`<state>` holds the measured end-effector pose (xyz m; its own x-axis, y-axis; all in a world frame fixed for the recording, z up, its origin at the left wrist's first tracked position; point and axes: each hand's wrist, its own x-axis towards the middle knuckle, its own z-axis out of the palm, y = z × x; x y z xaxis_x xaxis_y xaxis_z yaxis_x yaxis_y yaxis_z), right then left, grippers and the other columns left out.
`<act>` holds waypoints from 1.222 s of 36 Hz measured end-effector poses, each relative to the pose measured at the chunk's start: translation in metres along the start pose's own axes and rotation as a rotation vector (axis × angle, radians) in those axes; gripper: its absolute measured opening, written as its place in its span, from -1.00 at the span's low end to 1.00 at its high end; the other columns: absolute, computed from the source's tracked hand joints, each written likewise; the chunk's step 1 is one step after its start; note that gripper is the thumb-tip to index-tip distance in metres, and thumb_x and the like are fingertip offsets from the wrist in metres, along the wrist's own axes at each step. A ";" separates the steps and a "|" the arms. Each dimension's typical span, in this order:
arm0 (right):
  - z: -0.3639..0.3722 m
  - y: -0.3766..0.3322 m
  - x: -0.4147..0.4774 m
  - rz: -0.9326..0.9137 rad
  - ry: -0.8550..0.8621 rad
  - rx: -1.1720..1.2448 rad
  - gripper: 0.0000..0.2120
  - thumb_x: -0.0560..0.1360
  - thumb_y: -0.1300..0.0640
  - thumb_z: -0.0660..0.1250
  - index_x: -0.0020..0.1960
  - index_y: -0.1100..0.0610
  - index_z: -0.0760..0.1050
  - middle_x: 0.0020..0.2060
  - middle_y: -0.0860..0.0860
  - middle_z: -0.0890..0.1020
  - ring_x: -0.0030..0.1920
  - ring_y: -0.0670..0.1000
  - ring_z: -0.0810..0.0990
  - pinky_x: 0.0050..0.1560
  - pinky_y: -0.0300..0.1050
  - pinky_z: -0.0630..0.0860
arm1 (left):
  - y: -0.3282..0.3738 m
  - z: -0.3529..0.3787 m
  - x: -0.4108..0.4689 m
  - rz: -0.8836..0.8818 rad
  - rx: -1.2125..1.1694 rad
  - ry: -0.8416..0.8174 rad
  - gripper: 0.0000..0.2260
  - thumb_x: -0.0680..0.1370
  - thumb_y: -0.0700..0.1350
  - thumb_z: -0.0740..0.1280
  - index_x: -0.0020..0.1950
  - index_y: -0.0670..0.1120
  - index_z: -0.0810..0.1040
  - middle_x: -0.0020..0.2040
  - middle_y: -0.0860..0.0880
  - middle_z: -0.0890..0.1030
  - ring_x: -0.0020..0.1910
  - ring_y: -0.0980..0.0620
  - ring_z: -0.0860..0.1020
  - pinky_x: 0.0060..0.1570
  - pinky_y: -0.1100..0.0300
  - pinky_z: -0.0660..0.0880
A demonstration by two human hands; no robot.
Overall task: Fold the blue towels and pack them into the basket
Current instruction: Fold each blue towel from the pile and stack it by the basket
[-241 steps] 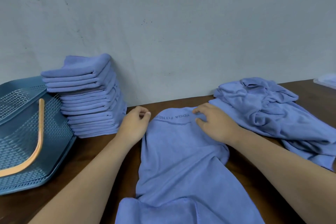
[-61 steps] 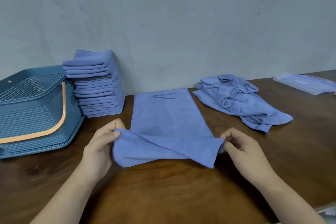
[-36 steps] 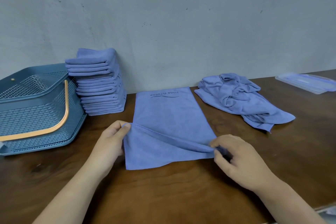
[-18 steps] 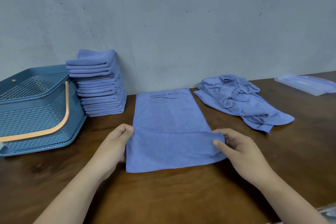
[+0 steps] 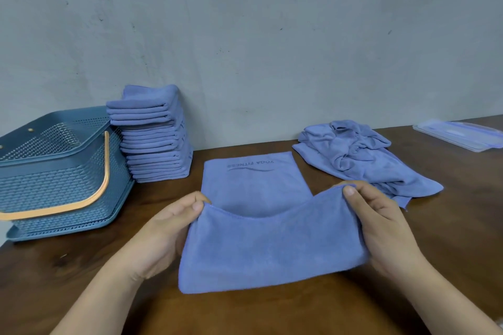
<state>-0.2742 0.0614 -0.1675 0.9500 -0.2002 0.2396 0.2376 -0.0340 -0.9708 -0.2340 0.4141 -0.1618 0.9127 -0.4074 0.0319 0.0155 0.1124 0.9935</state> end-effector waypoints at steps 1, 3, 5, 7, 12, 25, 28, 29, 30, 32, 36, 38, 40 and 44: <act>0.002 -0.003 0.004 -0.022 0.001 -0.038 -0.74 0.72 0.02 0.25 0.05 0.07 0.70 -0.02 0.11 0.75 0.08 0.17 0.71 0.20 0.14 0.54 | 0.002 0.001 0.001 0.039 0.020 0.043 -0.72 0.70 0.05 0.32 -0.13 -0.08 0.54 -0.19 -0.05 0.53 -0.25 0.05 0.49 -0.26 0.19 0.39; 0.004 -0.005 0.016 -0.067 0.006 -0.116 -0.75 0.73 0.00 0.25 0.05 0.00 0.69 -0.03 0.05 0.74 0.08 0.11 0.70 0.19 0.12 0.55 | 0.004 0.002 0.005 0.103 0.040 0.157 -0.72 0.70 0.06 0.32 -0.14 -0.05 0.57 -0.17 -0.08 0.55 -0.22 0.02 0.49 -0.20 0.11 0.35; 0.006 -0.002 0.034 -0.105 0.021 -0.187 -0.78 0.72 -0.05 0.26 0.06 -0.06 0.67 -0.04 0.03 0.73 0.07 0.10 0.69 0.17 0.15 0.57 | 0.005 -0.001 0.014 0.138 0.095 0.292 -0.72 0.69 0.09 0.32 -0.15 -0.02 0.57 -0.14 -0.07 0.59 -0.16 -0.01 0.52 -0.09 0.01 0.36; 0.009 0.005 0.056 -0.140 0.048 -0.258 -0.81 0.71 -0.07 0.27 0.03 -0.12 0.65 -0.10 -0.03 0.70 -0.04 0.00 0.67 0.04 0.02 0.55 | 0.006 -0.009 0.026 0.153 0.204 0.393 -0.69 0.71 0.14 0.29 -0.15 0.00 0.54 -0.15 -0.03 0.60 -0.14 -0.05 0.51 -0.03 -0.04 0.35; 0.026 0.024 0.120 -0.192 0.083 -0.419 -0.82 0.72 -0.06 0.25 0.04 -0.11 0.61 -0.23 -0.06 0.69 -0.24 -0.10 0.58 -0.18 -0.09 0.44 | 0.014 -0.030 0.075 0.183 0.615 0.515 -0.70 0.74 0.14 0.21 -0.05 -0.02 0.53 -0.19 0.03 0.59 -0.19 0.10 0.51 -0.08 0.02 0.39; 0.085 0.089 0.193 -0.383 -0.434 -1.068 -0.56 0.67 -0.20 0.15 0.44 -0.02 0.48 0.36 0.00 0.56 0.38 0.12 0.51 0.37 0.11 0.42 | -0.044 0.001 0.190 0.142 1.560 0.279 -0.47 0.68 0.26 -0.04 0.51 0.03 0.40 0.47 0.04 0.48 0.48 -0.06 0.40 0.45 -0.13 0.31; 0.091 0.105 0.179 -0.310 -0.623 -1.269 -0.42 0.70 -0.33 -0.03 0.66 -0.17 0.20 0.67 -0.05 0.21 0.67 0.04 0.14 0.62 0.15 0.11 | -0.067 0.004 0.190 -0.064 1.533 0.075 -0.41 0.71 0.32 -0.03 0.71 0.14 0.09 0.72 0.10 0.08 0.71 0.01 -0.04 0.64 -0.20 -0.06; 0.090 0.108 0.176 -0.248 -0.670 -1.290 -0.40 0.71 -0.34 -0.08 0.70 -0.20 0.05 0.71 -0.09 0.04 0.70 0.00 -0.03 0.66 0.16 -0.02 | -0.073 0.004 0.187 -0.122 1.512 0.040 -0.38 0.70 0.36 -0.07 0.73 0.17 -0.01 0.74 0.13 -0.04 0.71 0.04 -0.14 0.65 -0.20 -0.14; 0.087 0.108 0.173 -0.198 -0.708 -1.294 -0.38 0.70 -0.35 -0.12 0.71 -0.22 -0.06 0.71 -0.12 -0.08 0.70 -0.04 -0.15 0.67 0.16 -0.12 | -0.076 0.003 0.184 -0.157 1.496 0.019 -0.36 0.69 0.39 -0.10 0.73 0.20 -0.08 0.74 0.15 -0.13 0.71 0.06 -0.21 0.65 -0.19 -0.19; 0.084 0.106 0.166 -0.177 -0.739 -1.305 -0.37 0.70 -0.37 -0.15 0.71 -0.24 -0.17 0.70 -0.15 -0.20 0.69 -0.07 -0.26 0.67 0.15 -0.20 | -0.078 0.004 0.175 -0.183 1.498 0.006 -0.33 0.67 0.42 -0.13 0.73 0.22 -0.16 0.72 0.16 -0.21 0.69 0.07 -0.27 0.65 -0.17 -0.23; 0.080 0.102 0.142 -0.197 -0.743 -1.322 -0.38 0.70 -0.36 -0.17 0.70 -0.25 -0.21 0.70 -0.15 -0.23 0.68 -0.07 -0.28 0.67 0.13 -0.23 | -0.080 0.015 0.149 -0.174 1.512 0.027 -0.32 0.65 0.44 -0.13 0.72 0.24 -0.19 0.71 0.18 -0.24 0.68 0.08 -0.31 0.65 -0.17 -0.26; 0.077 0.099 0.126 -0.219 -0.740 -1.329 -0.38 0.70 -0.34 -0.17 0.70 -0.24 -0.22 0.70 -0.15 -0.24 0.68 -0.07 -0.29 0.67 0.12 -0.22 | -0.081 0.022 0.132 -0.165 1.512 0.041 -0.32 0.65 0.45 -0.13 0.71 0.25 -0.20 0.71 0.19 -0.25 0.68 0.09 -0.32 0.65 -0.16 -0.25; 0.073 0.095 0.111 -0.230 -0.737 -1.327 -0.39 0.71 -0.33 -0.17 0.70 -0.24 -0.23 0.69 -0.15 -0.25 0.68 -0.07 -0.30 0.67 0.10 -0.24 | -0.081 0.030 0.115 -0.156 1.511 0.057 -0.31 0.63 0.46 -0.14 0.71 0.25 -0.21 0.70 0.20 -0.27 0.67 0.10 -0.33 0.65 -0.16 -0.25; 0.065 0.084 0.077 -0.240 -0.741 -1.309 -0.40 0.71 -0.32 -0.18 0.69 -0.25 -0.25 0.68 -0.16 -0.28 0.67 -0.09 -0.35 0.64 0.02 -0.32 | -0.078 0.050 0.079 -0.154 1.497 0.051 -0.25 0.57 0.51 -0.22 0.70 0.25 -0.26 0.67 0.21 -0.35 0.64 0.12 -0.41 0.65 -0.14 -0.28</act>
<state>-0.1681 0.1064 -0.2294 0.8949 0.4440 -0.0446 0.4341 -0.8894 -0.1434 -0.1833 0.3278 -0.2313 0.9543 -0.2942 -0.0524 -0.2811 -0.9432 0.1772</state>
